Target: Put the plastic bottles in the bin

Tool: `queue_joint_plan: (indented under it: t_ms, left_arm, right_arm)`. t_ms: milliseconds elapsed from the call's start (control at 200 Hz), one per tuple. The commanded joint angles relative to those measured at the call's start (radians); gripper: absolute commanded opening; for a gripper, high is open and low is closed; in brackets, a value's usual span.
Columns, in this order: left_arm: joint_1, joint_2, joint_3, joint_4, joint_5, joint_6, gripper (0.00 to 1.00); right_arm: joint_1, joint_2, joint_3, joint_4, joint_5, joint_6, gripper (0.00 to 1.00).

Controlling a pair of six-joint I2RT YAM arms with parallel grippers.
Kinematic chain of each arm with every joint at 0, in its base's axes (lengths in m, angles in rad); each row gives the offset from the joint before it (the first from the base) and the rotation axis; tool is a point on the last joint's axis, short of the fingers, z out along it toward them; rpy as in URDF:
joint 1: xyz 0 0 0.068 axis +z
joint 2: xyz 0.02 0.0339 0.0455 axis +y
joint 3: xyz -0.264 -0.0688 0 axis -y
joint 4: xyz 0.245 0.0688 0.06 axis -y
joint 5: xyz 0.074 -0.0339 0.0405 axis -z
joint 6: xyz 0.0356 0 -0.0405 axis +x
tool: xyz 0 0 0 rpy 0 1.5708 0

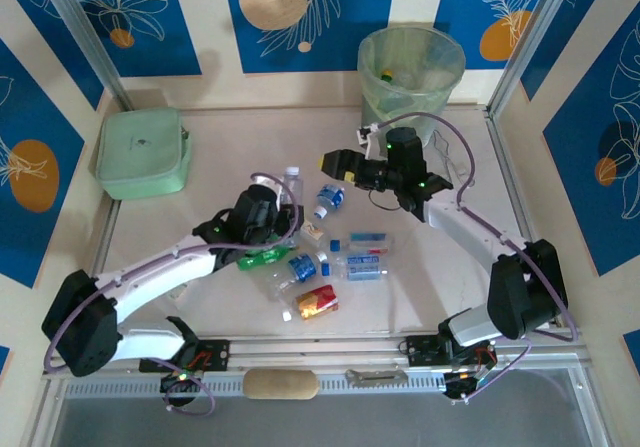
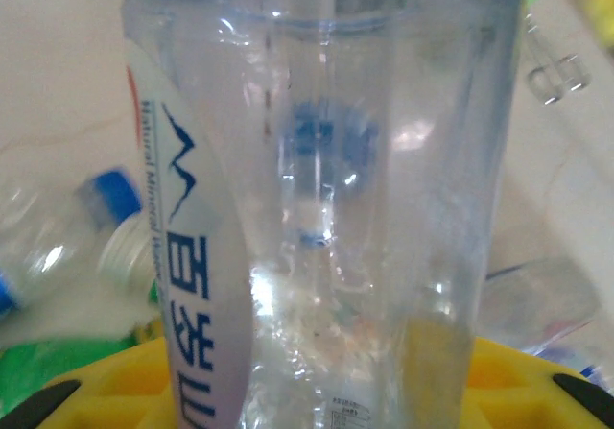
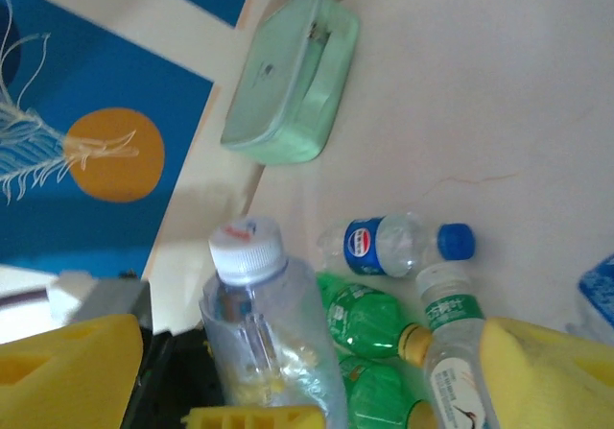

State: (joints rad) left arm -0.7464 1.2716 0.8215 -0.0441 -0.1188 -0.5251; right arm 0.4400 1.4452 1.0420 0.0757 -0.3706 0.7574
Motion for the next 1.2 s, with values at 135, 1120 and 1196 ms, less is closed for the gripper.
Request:
queue_joint_plan:
  t_ms: [135,1120,1196]
  left_arm:
    - [0.012,0.042,0.049,0.177,0.245,0.064,0.43]
    - [0.066,-0.082,-0.049,0.19,0.264,-0.043,1.0]
    - [0.098,-0.124,-0.089,0.177,0.25,-0.07,1.0]
  right_arm:
    - [0.044,0.054,0.024,0.07,-0.119,-0.02,0.85]
    - [0.033,0.079,0.035,0.073,-0.051,-0.023,0.55]
    - [0.0,0.064,0.043,0.047,-0.016,-0.037,0.54]
